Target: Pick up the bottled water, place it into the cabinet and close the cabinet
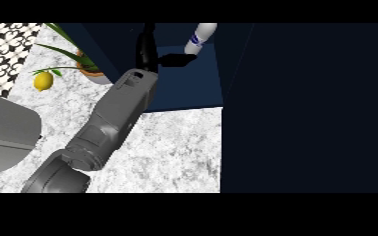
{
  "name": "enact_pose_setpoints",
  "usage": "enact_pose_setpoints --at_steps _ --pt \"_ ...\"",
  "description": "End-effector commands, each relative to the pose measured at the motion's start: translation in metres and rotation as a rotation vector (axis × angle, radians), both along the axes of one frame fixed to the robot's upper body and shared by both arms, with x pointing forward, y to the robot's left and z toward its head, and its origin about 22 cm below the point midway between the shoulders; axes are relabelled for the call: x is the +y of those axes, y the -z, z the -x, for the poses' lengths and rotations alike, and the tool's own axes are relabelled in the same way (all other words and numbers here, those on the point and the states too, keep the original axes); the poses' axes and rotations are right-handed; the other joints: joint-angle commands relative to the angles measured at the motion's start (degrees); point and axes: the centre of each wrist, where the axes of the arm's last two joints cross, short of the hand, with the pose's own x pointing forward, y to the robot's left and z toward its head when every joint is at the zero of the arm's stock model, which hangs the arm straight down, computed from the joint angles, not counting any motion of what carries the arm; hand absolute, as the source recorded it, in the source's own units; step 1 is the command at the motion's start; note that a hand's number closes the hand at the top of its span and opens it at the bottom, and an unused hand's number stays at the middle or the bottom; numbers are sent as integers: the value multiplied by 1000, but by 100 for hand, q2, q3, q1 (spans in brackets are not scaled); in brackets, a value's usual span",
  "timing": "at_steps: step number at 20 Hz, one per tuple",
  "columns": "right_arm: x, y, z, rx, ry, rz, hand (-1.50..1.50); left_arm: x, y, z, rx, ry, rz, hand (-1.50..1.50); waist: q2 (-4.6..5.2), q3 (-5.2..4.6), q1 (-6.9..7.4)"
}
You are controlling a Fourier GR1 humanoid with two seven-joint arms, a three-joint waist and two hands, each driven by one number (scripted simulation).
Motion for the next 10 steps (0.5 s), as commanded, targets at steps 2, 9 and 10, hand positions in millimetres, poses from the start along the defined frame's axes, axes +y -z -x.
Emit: enact_pose_setpoints --at_steps 2,9,10 --pt "0 -3 0 0 12 16 -150 47 2 -4 -60 51 43 -150 -8 -29 164" --pt "3 -9 -4 -16 34 10 -150 29 2 -1 -159 211 235 -150 -67 -26 305" --pt "5 4 1 -17 37 19 -150 23 13 6 -186 205 260 -150 -69 -24 284"
